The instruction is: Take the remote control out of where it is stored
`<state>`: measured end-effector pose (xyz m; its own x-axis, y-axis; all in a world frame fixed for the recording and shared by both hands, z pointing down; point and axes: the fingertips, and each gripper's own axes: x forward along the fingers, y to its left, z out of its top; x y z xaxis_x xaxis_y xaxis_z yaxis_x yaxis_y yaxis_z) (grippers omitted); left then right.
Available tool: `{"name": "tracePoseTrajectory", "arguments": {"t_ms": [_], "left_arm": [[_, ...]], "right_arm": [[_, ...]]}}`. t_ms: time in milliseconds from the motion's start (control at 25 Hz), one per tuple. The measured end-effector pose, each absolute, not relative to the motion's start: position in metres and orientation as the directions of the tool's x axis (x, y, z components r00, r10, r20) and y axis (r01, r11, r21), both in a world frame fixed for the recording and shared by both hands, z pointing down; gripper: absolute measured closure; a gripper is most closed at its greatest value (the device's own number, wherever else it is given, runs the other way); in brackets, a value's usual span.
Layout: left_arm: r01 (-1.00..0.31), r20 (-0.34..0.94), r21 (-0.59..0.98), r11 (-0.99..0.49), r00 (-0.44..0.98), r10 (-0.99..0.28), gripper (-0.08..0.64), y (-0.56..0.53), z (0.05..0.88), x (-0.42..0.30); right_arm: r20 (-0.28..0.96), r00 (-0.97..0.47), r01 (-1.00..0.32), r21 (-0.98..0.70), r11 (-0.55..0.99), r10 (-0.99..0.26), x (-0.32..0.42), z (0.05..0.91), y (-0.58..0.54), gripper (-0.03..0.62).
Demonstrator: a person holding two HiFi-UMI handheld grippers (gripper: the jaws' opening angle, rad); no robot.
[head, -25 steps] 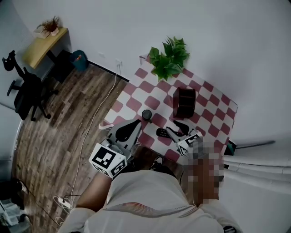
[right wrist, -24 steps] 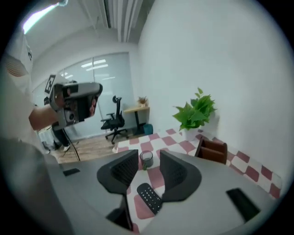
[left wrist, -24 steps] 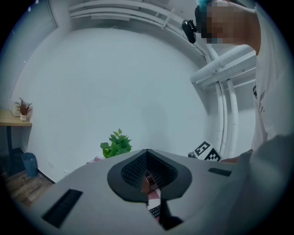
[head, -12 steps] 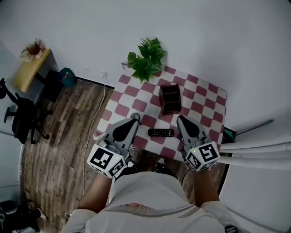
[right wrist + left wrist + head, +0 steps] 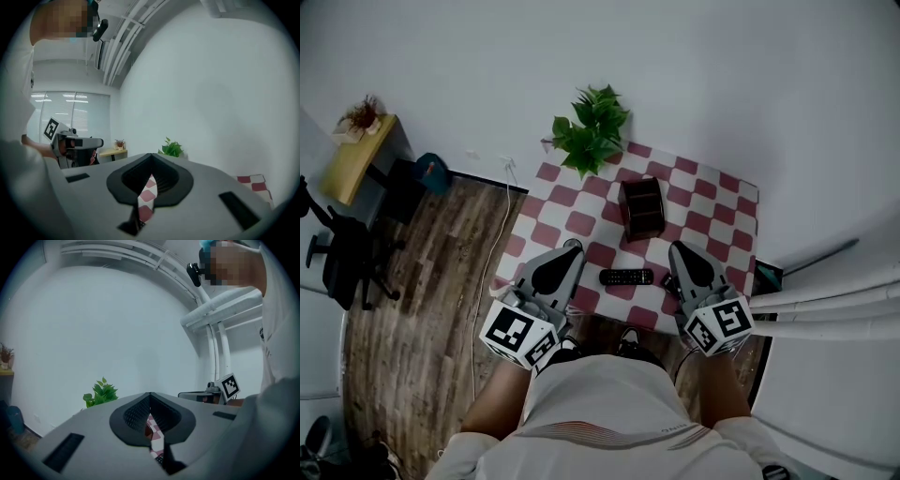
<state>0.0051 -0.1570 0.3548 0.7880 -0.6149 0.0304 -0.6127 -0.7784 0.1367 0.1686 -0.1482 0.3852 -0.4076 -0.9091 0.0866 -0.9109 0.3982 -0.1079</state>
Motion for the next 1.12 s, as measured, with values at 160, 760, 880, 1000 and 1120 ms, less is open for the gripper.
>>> {"name": "tracePoseTrajectory", "arguments": {"t_ms": [160, 760, 880, 1000, 1120], "left_arm": [[-0.615, 0.025, 0.134, -0.777, 0.786, -0.617, 0.553, -0.156, 0.354, 0.003], [-0.619, 0.021, 0.131, -0.775, 0.783, -0.622, 0.553, -0.151, 0.356, -0.001], [-0.624, 0.026, 0.133, -0.770, 0.779, -0.627, 0.552, -0.151, 0.355, -0.004], [-0.626, 0.024, 0.132, -0.769, 0.777, -0.629, 0.553, -0.151, 0.356, -0.007], [-0.627, 0.022, 0.134, -0.768, 0.776, -0.630, 0.552, -0.151, 0.356, -0.010]], "right_arm": [[0.094, -0.399, -0.917, -0.057, 0.396, -0.912, 0.167, 0.383, -0.148, 0.578], [0.119, -0.387, -0.922, -0.048, 0.384, -0.914, 0.169, 0.389, -0.147, 0.579], [0.127, -0.390, -0.921, -0.045, 0.387, -0.912, 0.167, 0.392, -0.148, 0.579], [0.130, -0.393, -0.920, -0.046, 0.390, -0.910, 0.164, 0.393, -0.149, 0.579], [0.133, -0.398, -0.917, -0.044, 0.396, -0.908, 0.160, 0.393, -0.150, 0.579]]}}
